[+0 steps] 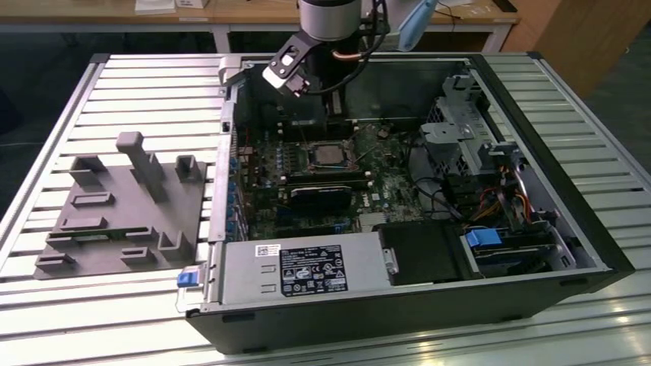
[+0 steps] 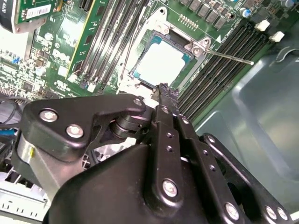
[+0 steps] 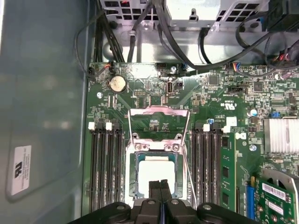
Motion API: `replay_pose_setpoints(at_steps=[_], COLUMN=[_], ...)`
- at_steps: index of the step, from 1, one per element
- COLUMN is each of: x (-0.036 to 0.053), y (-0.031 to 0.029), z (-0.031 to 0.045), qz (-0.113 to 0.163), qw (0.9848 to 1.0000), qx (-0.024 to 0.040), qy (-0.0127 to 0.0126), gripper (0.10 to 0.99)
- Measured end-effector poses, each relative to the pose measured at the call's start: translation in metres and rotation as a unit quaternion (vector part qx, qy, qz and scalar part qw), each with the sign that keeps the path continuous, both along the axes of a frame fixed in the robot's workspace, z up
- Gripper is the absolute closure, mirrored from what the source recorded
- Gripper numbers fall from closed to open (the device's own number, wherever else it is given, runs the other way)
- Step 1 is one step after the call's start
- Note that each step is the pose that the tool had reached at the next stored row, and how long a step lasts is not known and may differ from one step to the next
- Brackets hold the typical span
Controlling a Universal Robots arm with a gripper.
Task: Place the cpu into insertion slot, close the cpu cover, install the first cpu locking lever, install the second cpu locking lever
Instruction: 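Place the cpu into insertion slot, then close the cpu cover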
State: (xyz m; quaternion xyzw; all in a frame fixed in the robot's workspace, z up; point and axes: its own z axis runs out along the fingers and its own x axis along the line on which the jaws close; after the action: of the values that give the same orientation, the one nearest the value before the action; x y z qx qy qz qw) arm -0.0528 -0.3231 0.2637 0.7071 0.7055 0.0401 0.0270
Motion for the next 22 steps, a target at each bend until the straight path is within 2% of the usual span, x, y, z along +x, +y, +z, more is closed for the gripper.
replay_pose_setpoints(at_steps=[5,22], x=[0.0045,0.0049], y=[0.0000,0.0000], z=[0.0001,0.0001], qz=[0.000,0.000], qw=[1.0000,1.0000], qx=[0.0001,0.0000], qy=[0.0000,0.0000], gripper=[0.980,0.980])
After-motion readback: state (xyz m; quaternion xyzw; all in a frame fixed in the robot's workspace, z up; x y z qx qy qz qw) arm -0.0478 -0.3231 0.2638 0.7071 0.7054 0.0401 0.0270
